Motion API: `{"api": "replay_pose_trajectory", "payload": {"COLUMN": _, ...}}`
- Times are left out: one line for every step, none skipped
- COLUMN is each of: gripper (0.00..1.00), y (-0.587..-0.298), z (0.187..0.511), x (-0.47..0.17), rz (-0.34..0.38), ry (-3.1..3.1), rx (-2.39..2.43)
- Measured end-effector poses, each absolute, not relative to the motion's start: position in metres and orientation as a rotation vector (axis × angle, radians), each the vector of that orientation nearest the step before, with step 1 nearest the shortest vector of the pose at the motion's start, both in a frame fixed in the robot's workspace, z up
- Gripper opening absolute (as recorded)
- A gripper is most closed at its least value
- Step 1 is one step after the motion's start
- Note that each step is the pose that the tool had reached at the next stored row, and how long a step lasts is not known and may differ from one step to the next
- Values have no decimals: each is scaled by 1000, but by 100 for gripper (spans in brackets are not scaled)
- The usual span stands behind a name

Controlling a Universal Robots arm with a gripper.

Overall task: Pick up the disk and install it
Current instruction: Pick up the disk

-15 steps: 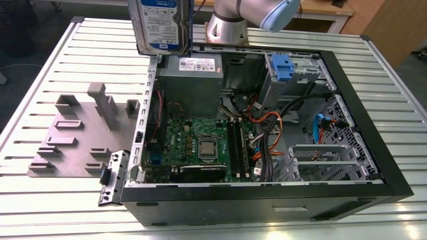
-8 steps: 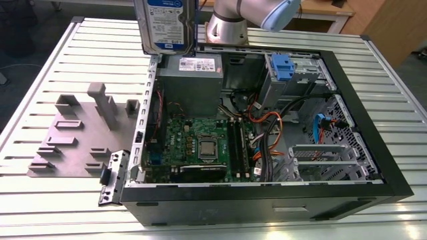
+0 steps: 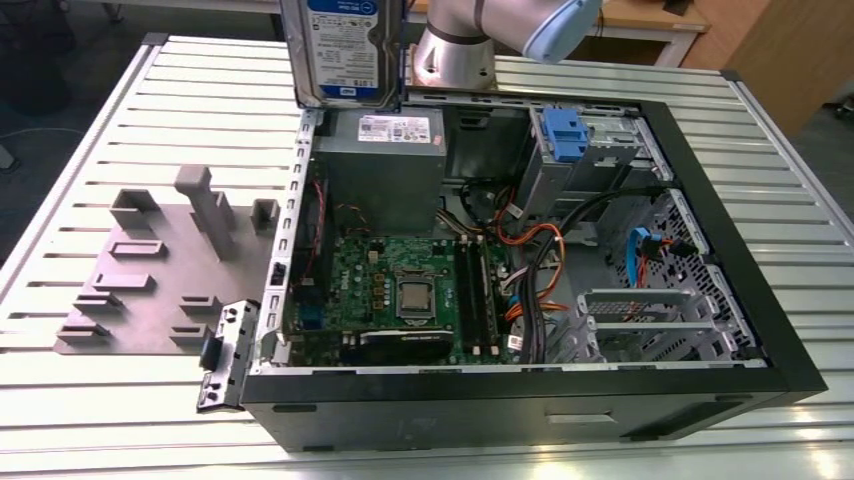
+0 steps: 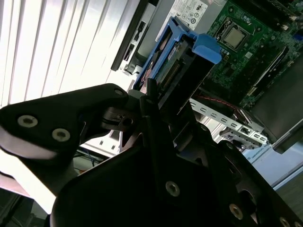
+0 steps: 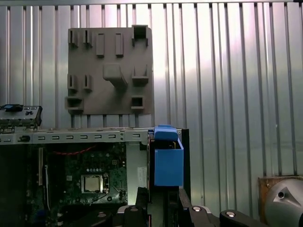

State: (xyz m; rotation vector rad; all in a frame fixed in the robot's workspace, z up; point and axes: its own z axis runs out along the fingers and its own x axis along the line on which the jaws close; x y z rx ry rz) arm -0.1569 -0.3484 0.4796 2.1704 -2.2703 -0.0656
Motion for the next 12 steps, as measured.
{"api": "replay_pose_trajectory", "payload": {"gripper": 35, "y": -348, "z": 480, "x": -156, "rz": -66, "ry": -2270, "rx": 2170}}
{"api": "replay_pose_trajectory", "payload": {"gripper": 35, "y": -348, "z": 480, "x": -155, "rz": -66, "ry": -2270, "rx": 2170}}
{"api": "replay_pose_trajectory", "payload": {"gripper": 35, "y": -348, "z": 480, "x": -153, "rz": -66, "ry": -2270, "rx": 2170}}
{"api": "replay_pose_trajectory", "payload": {"gripper": 35, "y": -348, "z": 480, "x": -152, "rz": -66, "ry": -2270, "rx": 2170}}
{"api": "replay_pose_trajectory", "payload": {"gripper": 35, "y": -347, "z": 480, "x": -151, "rz": -66, "ry": -2270, "rx": 2170}}
{"api": "replay_pose_trajectory", "payload": {"gripper": 35, "y": -347, "z": 480, "x": -150, "rz": -66, "ry": -2270, "rx": 2170}}
{"api": "replay_pose_trajectory", "payload": {"gripper": 35, "y": -347, "z": 480, "x": -149, "rz": -66, "ry": -2270, "rx": 2170}}
{"api": "replay_pose_trajectory", "payload": {"gripper": 35, "y": -347, "z": 479, "x": -148, "rz": -66, "ry": -2270, "rx": 2170}}
{"api": "replay_pose_trajectory", "payload": {"gripper": 35, "y": -347, "z": 479, "x": -146, "rz": -66, "ry": -2270, "rx": 2170}}
{"api": "replay_pose_trajectory", "payload": {"gripper": 35, "y": -347, "z": 479, "x": -145, "rz": -66, "ry": -2270, "rx": 2170}}
{"api": "replay_pose_trajectory", "payload": {"gripper": 35, "y": -346, "z": 479, "x": -144, "rz": -66, "ry": -2270, "rx": 2170}}
{"api": "replay_pose_trajectory", "payload": {"gripper": 35, "y": -346, "z": 479, "x": -143, "rz": -66, "ry": -2270, "rx": 2170}}
